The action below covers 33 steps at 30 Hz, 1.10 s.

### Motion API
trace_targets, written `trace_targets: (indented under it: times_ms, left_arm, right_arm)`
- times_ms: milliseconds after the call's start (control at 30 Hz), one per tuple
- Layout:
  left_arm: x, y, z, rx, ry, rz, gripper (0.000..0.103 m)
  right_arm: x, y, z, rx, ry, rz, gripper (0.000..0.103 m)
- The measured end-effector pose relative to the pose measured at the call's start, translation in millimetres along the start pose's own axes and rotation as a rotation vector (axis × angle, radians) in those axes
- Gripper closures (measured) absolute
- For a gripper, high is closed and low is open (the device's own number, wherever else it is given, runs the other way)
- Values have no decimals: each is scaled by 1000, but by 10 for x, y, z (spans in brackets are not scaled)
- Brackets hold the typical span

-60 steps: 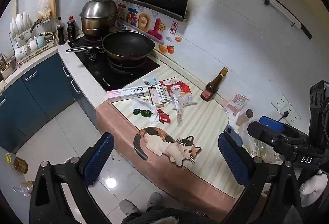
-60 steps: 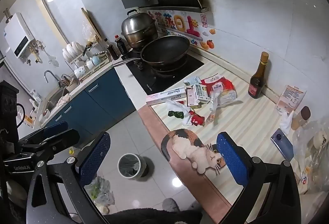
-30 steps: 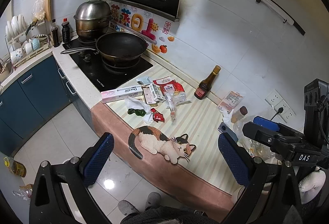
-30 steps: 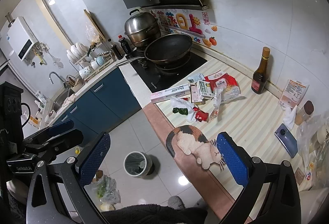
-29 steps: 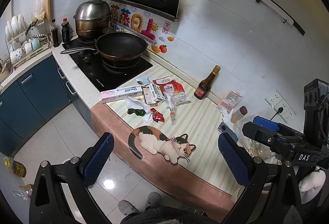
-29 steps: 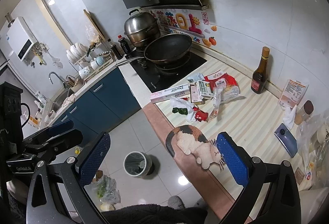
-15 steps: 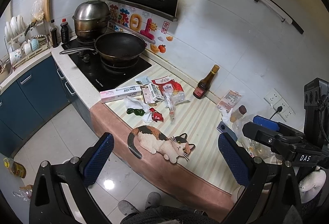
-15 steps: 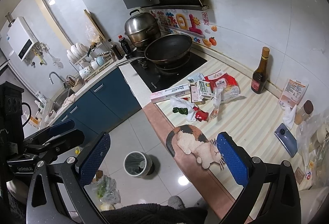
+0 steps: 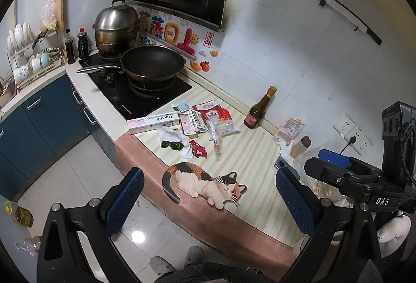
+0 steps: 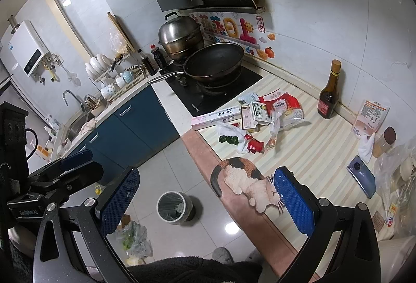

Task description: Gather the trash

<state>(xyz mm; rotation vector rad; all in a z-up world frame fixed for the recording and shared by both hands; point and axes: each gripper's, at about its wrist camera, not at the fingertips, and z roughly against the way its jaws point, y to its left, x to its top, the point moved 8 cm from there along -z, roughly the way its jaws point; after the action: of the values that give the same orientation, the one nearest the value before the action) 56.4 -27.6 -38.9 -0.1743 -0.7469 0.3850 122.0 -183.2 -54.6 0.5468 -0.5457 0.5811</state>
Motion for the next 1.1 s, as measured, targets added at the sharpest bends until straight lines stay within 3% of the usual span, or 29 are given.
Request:
trace_targets:
  times_ms: [1100]
  left_arm:
    - [25, 7, 86, -25, -16, -22, 0]
  right_arm:
    - [-6, 36, 73, 6, -5, 3, 0]
